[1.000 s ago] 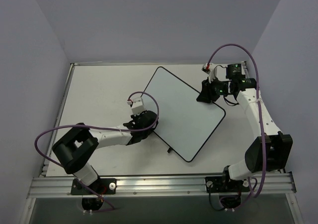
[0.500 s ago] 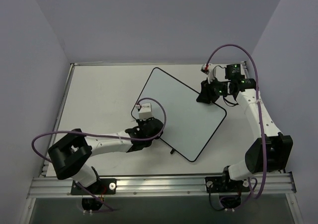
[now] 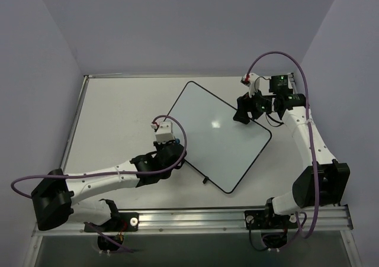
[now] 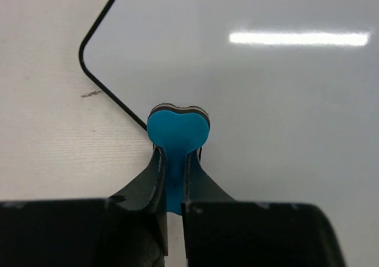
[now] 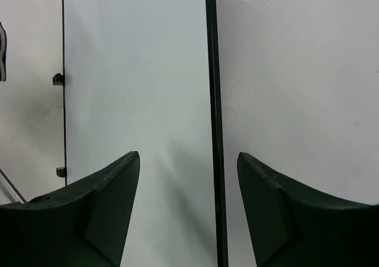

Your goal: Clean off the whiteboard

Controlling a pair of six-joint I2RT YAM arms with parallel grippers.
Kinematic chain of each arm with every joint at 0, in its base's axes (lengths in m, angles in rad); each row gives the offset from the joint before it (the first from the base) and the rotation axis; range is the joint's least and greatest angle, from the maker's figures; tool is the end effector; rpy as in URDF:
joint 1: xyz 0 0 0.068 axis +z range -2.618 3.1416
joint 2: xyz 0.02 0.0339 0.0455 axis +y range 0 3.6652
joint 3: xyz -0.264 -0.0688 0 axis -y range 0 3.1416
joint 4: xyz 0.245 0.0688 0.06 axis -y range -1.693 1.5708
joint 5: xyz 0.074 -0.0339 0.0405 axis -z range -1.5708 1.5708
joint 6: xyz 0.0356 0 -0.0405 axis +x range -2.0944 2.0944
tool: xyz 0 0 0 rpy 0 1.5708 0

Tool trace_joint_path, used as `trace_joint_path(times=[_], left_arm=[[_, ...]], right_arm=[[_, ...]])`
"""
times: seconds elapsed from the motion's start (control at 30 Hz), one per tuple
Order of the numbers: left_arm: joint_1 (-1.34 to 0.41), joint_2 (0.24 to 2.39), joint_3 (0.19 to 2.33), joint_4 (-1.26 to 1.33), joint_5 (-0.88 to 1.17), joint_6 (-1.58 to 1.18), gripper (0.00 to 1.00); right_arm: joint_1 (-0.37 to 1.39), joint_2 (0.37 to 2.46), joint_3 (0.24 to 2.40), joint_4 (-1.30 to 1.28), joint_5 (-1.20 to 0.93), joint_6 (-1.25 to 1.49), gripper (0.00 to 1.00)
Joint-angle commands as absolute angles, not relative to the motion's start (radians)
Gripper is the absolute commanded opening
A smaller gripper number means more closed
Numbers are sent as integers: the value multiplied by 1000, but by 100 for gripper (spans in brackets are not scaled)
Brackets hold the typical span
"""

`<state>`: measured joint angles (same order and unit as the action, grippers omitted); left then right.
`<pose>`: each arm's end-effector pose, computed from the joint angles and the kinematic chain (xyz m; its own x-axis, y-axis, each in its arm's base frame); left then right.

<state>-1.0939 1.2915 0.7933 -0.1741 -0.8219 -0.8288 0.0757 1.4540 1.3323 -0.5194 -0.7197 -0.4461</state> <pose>0.1462 -0.2261 0.2417 -0.4451 -0.2317 -0.8649 0.0203 0.9631 -0.2685 0.3178 0.0476 0.3452 -0.2862 -0.3471 -0.8931 -0.7838 0.6209 0.0099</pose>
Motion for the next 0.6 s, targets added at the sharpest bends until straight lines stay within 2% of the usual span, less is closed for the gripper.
trace_joint_path(times=[0.0, 0.13, 0.17, 0.3, 0.37, 0.57], left_arm=[[-1049, 1226, 810, -317, -874, -871, 2], [-1017, 1152, 798, -460, -902, -987, 2], [-1012, 1141, 795, -500, -914, -1020, 2], [-918, 1101, 758, -664, -844, -1132, 2], [-832, 1091, 721, -689, -807, -1143, 2], [-674, 1117, 678, -752, -732, -1160, 2]], right_arm=[[75, 1404, 1335, -499, -724, -437, 63], [72, 1410, 1336, -494, -698, -430, 68], [71, 1407, 1335, -479, -684, -408, 98], [23, 1368, 1339, -408, -542, -280, 100], [6, 1339, 1347, -355, -399, -198, 100], [-51, 1120, 1309, -239, -100, 60, 100]])
